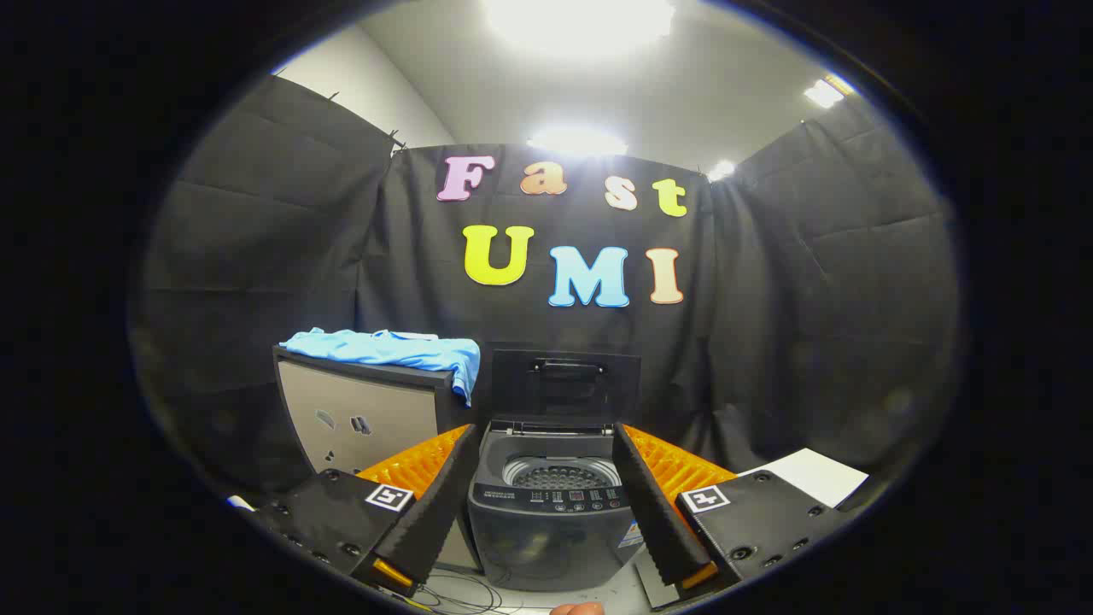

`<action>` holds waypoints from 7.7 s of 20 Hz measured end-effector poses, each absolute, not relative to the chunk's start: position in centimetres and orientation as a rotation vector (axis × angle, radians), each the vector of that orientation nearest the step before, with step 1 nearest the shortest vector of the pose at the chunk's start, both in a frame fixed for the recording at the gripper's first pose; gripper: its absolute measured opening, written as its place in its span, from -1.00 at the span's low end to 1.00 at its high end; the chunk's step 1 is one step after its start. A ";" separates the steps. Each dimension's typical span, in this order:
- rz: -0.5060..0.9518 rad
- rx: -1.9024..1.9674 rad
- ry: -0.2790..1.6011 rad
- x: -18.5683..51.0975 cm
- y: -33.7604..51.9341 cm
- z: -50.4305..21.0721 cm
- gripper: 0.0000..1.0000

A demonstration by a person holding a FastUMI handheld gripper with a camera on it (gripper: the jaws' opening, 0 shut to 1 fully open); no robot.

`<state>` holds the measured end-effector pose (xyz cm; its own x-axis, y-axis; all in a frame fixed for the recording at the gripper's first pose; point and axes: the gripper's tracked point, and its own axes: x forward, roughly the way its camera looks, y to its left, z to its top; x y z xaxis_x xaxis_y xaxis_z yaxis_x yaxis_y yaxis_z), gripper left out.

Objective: Put the clothes into the washing machine and then close the washing machine lid.

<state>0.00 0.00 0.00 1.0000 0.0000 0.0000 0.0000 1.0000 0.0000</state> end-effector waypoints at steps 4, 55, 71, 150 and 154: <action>-0.007 -0.001 -0.009 0.1 0.0 0.2 0.96; 0.343 0.027 0.122 9.1 7.0 16.8 0.96; 0.491 -0.099 0.219 18.5 17.9 16.7 0.96; 0.667 -0.002 0.350 30.8 33.9 9.4 -0.98; 0.663 0.014 0.297 31.3 32.1 13.2 -0.97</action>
<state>31.35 32.06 13.20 0.7474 0.6082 -0.2673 -0.6042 0.7896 0.1072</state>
